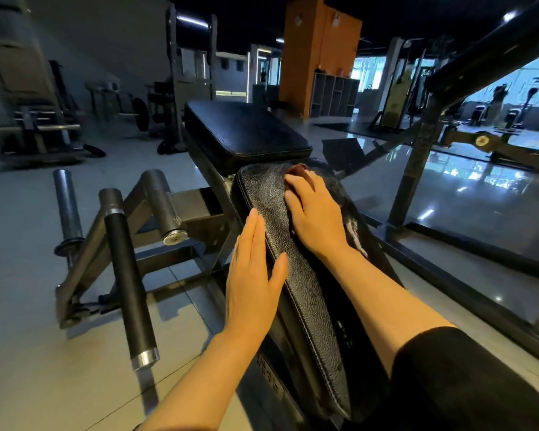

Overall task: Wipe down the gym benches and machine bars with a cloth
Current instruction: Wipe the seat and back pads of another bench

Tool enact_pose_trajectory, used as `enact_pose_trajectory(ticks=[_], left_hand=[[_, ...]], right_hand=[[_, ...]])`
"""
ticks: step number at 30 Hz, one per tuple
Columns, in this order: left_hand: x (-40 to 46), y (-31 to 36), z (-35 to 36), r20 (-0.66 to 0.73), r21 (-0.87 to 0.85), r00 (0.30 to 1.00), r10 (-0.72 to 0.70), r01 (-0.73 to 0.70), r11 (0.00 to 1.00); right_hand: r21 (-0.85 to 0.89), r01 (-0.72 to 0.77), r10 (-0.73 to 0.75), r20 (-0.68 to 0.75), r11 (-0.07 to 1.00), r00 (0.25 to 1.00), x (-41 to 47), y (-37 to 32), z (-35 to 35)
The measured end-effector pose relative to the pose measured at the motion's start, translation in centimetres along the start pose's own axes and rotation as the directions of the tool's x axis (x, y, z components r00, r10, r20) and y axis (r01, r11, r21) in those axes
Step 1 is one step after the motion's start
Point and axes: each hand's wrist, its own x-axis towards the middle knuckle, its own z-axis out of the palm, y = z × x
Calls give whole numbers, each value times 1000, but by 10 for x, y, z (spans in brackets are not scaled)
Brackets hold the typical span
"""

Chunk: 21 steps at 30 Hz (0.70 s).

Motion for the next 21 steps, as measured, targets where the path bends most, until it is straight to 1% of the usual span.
enact_pose_trajectory(ticks=[1, 2, 4, 5, 6, 7, 9, 10, 11, 12, 14, 16, 17, 18, 19, 21], left_hand=[[0, 1, 0, -3, 7, 1000, -11, 11, 1000], [-2, 1, 1, -7, 13, 1000, -21, 21, 1000], [-6, 5, 2, -5, 18, 999, -35, 36, 999], [-9, 7, 1, 9, 27, 999, -38, 37, 999], [-13, 8, 0, 27, 42, 999, -36, 35, 999], [-16, 10, -2, 47, 60, 998, -34, 31, 998], [-24, 14, -4, 77, 101, 997, -32, 24, 995], [-29, 17, -4, 83, 124, 996, -31, 20, 992], [-34, 20, -4, 86, 144, 996, -32, 19, 989], [-38, 23, -3, 91, 160, 995, -36, 21, 987], [-49, 32, 0, 104, 179, 993, -52, 33, 983], [-60, 41, 2, 118, 193, 991, -65, 41, 980], [-65, 45, 2, 125, 202, 990, -70, 44, 978], [-71, 48, 2, 135, 214, 988, -75, 45, 976], [-77, 51, 2, 144, 228, 986, -78, 43, 973], [-87, 58, 3, 152, 255, 984, -89, 48, 966]], right_hand=[[22, 29, -29, 24, 999, 999, -4, -7, 3], [48, 95, -98, 60, 994, 993, -13, -10, 3], [77, 264, -272, 145, 962, 951, -37, -5, -7], [78, 319, -328, 185, 945, 926, -48, 5, -13], [65, 336, -342, 201, 940, 918, -53, 17, -19], [46, 302, -305, 190, 952, 933, -54, 28, -25], [24, 129, -131, 107, 991, 986, -51, 36, -28], [16, 52, -53, 66, 999, 996, -50, 33, -26], [2, 17, -17, 41, 1000, 999, -53, 25, -22], [-6, 32, -31, 35, 999, 999, -59, 15, -18], [26, 167, -168, 93, 986, 981, -81, 1, -17], [59, 333, -339, 162, 941, 927, -103, 7, -26], [58, 377, -381, 179, 925, 907, -107, 17, -32], [44, 373, -375, 184, 927, 909, -109, 30, -38], [26, 320, -320, 172, 947, 932, -110, 41, -41], [12, 152, -153, 104, 988, 983, -114, 50, -41]])
